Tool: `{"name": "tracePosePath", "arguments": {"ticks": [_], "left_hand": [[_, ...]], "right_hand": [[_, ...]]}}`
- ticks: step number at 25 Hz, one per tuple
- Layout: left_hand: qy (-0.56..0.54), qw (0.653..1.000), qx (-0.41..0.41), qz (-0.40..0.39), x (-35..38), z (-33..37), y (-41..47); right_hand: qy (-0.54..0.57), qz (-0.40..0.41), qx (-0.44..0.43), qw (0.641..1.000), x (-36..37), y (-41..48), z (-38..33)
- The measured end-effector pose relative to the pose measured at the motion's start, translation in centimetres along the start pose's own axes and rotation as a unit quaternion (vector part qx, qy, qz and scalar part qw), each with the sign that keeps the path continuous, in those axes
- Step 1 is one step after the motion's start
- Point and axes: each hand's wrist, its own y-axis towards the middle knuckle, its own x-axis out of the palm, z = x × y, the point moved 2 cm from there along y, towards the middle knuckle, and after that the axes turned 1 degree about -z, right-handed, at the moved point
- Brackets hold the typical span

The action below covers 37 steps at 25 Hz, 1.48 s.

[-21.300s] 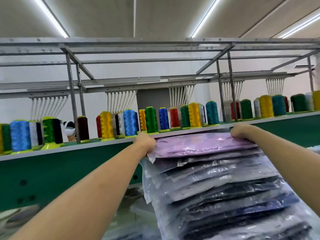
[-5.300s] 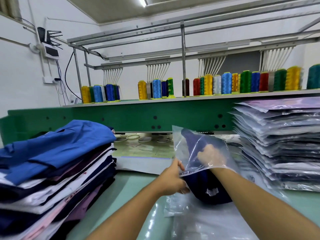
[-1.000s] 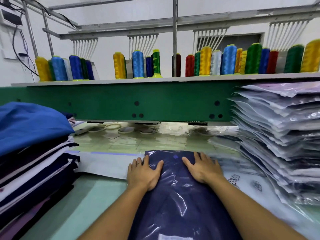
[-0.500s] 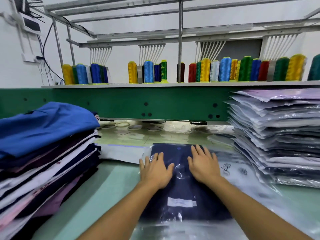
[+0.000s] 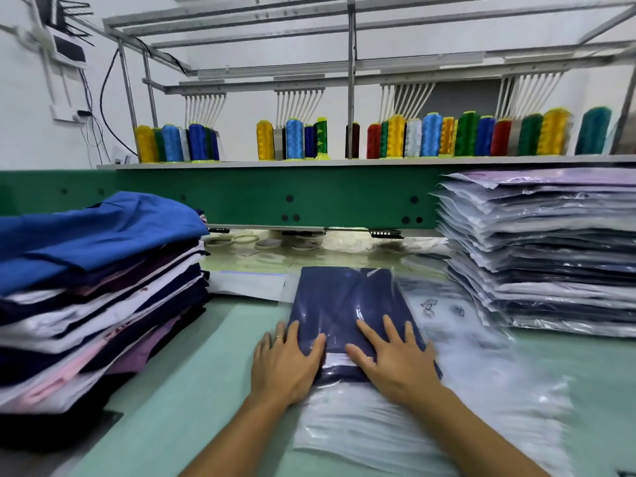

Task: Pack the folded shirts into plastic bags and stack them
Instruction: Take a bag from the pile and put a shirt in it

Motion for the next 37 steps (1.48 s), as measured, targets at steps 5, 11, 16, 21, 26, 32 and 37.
{"name": "tracePosePath", "arguments": {"ticks": [5,11,16,21,26,32,37], "left_hand": [[0.052,0.993,-0.041,0.103,-1.9,-0.5,-0.9],[-0.126,0.987,-0.076,0.061,-3.3,-3.2,-0.3],[-0.443,0.891,-0.101,-0.009,-3.9,-4.0,0.1],[-0.563,0.823,-0.074,-0.036,-4.8,-3.6,-0.1],[-0.616,0.784,-0.033,-0.071,-4.5,-2.8,-0.4],[-0.665,0.739,-0.015,-0.105,-3.9,-1.5,-0.9],[-0.712,0.691,-0.036,-0.117,-3.8,-0.7,-1.1]], "right_hand": [[0.006,0.022,0.032,0.999,-0.2,-0.3,1.0],[0.01,0.019,0.019,1.0,-0.9,1.6,1.5],[0.027,0.167,-0.115,0.979,-1.3,0.8,0.2],[0.109,0.14,-0.282,0.943,-1.6,-2.0,-4.5],[0.086,0.126,-0.271,0.951,-1.0,-2.5,-6.4],[0.132,0.221,-0.261,0.931,-1.5,-3.8,-9.1],[0.076,0.29,-0.274,0.914,-1.6,-4.3,-9.4]]}}
